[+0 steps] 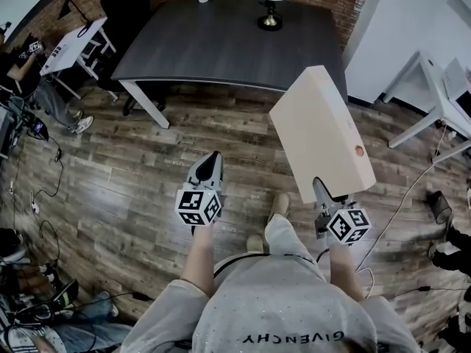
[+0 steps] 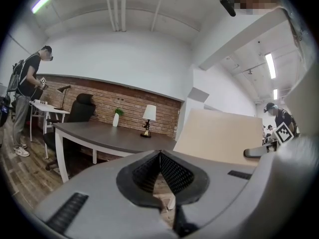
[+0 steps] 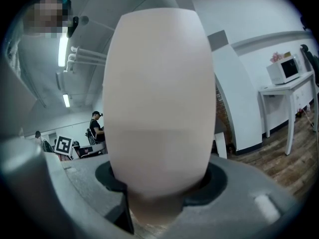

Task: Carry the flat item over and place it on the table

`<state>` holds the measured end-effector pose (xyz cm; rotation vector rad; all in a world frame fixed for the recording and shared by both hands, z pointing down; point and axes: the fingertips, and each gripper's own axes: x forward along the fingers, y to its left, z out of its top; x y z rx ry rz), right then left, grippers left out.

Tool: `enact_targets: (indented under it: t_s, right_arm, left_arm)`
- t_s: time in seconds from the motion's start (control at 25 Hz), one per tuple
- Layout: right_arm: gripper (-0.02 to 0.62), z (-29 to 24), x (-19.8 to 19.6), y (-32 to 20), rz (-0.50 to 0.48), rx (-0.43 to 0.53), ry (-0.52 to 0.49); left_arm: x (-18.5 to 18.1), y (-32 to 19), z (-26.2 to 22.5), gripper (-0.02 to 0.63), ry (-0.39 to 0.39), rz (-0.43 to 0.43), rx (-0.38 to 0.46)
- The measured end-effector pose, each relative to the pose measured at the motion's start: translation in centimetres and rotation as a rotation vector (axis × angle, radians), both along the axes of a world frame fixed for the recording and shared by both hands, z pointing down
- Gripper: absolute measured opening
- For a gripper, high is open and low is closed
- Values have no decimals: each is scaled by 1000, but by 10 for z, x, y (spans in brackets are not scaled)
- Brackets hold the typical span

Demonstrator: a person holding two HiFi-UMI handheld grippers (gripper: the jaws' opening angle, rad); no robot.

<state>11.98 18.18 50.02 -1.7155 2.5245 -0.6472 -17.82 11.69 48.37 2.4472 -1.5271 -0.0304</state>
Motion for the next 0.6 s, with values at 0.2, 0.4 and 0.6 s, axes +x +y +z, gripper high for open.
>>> enact_targets:
  t_s: [0.2, 0.4, 0.6]
  right_arm:
    - [270, 5, 1, -27, -12, -6, -14]
    - [271, 6, 0, -61, -37, -16, -18]
    - [270, 8, 8, -97, -46, -30, -18]
  left_arm:
    - [3, -20, 1, -2, -8, -6, 4]
    - [8, -52, 2, -2, -9, -13, -4]
    - [20, -87, 0, -2, -17, -18, -6]
